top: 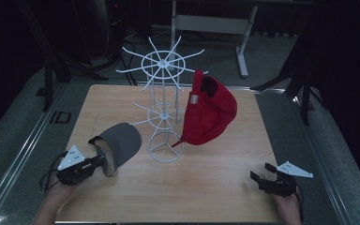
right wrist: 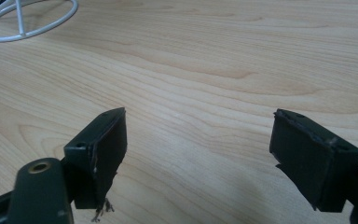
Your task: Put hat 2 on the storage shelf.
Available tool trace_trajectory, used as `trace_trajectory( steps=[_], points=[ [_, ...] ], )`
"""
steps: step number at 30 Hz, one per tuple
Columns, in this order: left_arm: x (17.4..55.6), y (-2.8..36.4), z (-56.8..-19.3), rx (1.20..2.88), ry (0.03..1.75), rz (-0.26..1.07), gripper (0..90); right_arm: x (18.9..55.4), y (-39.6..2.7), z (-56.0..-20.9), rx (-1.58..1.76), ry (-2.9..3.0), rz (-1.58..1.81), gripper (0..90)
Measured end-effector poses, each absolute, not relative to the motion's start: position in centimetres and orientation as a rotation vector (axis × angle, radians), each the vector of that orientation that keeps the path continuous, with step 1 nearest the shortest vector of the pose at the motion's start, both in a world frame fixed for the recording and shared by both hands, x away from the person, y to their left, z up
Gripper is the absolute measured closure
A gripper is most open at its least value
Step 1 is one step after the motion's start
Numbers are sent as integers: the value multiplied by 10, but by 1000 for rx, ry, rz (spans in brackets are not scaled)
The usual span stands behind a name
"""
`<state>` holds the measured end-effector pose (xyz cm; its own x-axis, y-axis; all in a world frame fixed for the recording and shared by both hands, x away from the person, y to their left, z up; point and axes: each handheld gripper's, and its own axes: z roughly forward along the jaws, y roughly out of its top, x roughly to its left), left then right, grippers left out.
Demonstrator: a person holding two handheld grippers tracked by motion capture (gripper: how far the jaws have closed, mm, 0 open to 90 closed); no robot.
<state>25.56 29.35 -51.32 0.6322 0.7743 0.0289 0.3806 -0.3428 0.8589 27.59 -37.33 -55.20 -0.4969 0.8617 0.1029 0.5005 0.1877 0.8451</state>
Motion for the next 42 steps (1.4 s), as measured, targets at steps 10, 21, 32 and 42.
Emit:
trace_trajectory(
  steps=[10,21,32,42],
  points=[
    [252,292,-479,1848,658,550,819,275,-376,-552,1289,2066,1254,187],
    [263,286,-443,1797,548,519,850,276,-377,-552,1294,2065,1264,187],
    [271,282,-405,1784,480,546,857,276,-377,-552,1295,2069,1264,187],
    [266,284,-359,1784,413,602,857,276,-376,-552,1295,2074,1261,187]
  ],
)
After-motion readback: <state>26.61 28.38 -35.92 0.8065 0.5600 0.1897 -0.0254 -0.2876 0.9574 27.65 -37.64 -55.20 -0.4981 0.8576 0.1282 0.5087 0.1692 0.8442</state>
